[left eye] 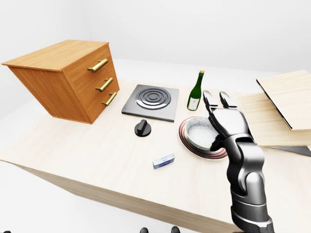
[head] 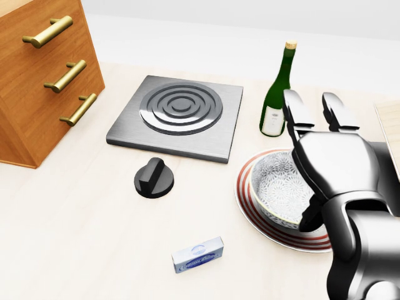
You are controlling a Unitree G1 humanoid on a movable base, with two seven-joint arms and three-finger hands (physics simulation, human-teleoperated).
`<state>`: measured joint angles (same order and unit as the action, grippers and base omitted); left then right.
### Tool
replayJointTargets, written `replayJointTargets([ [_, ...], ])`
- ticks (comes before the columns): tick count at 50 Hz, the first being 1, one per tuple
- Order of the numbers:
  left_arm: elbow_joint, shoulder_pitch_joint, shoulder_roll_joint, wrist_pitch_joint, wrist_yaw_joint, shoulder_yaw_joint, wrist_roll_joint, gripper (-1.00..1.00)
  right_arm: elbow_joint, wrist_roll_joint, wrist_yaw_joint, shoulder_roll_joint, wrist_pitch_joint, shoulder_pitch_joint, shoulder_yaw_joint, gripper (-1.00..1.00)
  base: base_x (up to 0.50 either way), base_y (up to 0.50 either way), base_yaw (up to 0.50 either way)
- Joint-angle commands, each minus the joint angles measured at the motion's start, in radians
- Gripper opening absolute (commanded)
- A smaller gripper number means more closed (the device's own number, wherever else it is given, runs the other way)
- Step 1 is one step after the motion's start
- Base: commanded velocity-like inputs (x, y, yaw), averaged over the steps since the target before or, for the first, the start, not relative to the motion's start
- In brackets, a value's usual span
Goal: Pick up the akita bowl and put it on the plate.
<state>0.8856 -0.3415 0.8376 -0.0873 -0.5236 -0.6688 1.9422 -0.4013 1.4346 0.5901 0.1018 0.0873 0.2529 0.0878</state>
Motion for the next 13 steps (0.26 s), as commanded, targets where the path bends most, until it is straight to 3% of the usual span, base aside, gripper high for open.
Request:
replayJointTargets([
  [1, -0.014, -0.022, 0.006, 0.000, 0.000, 0.018, -0.013, 1.00, -0.049, -0.210, -0.027, -0.038, 0.000, 0.024, 0.025, 1.00, 0.00, 0.00, 0.00],
  [7, -0.014, -0.024, 0.007, 0.000, 0.000, 0.019, -0.013, 1.00, -0.075, -0.887, -0.205, -0.095, 0.000, 0.012, 0.127, 1.00, 0.00, 0.00, 0.00],
  [10, -0.015, -0.024, 0.007, 0.000, 0.000, 0.018, -0.012, 1.00, -0.014, -1.008, -0.295, -0.036, 0.000, -0.041, 0.102, 1.00, 0.00, 0.00, 0.00],
  [13, -0.012, -0.022, 0.006, 0.000, 0.000, 0.017, -0.011, 1.00, 0.031, -1.340, -0.312, -0.090, 0.000, -0.044, 0.168, 1.00, 0.00, 0.00, 0.00],
])
